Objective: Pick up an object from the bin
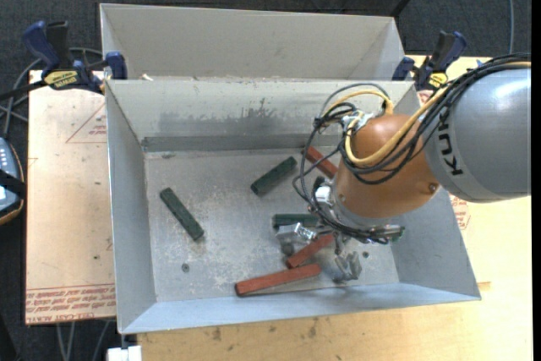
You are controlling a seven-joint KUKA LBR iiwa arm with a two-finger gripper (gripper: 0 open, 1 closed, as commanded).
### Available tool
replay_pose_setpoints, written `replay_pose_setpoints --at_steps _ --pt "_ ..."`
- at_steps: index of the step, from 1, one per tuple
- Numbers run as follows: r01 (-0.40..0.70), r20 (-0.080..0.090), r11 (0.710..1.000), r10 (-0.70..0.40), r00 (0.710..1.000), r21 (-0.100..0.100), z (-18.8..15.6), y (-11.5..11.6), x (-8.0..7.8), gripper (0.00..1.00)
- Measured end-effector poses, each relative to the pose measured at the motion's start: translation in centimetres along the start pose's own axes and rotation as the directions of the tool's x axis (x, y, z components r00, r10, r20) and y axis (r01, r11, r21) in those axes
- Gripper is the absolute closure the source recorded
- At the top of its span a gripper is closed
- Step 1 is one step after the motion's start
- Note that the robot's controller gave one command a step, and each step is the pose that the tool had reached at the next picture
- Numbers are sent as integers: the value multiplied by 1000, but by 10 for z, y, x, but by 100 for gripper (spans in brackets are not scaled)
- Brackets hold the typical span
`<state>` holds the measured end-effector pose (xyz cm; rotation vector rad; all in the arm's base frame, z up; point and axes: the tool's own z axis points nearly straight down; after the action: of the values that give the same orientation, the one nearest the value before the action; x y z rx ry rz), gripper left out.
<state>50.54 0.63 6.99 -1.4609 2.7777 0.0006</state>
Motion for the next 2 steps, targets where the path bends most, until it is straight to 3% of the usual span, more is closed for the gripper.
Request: replay_pose_setpoints --at_steps 1,2 --pt "0 1 1000 0 1000 0 -1 0 0 100" --pt "-17 4 1000 17 1000 7 -100 -22 -6 100"
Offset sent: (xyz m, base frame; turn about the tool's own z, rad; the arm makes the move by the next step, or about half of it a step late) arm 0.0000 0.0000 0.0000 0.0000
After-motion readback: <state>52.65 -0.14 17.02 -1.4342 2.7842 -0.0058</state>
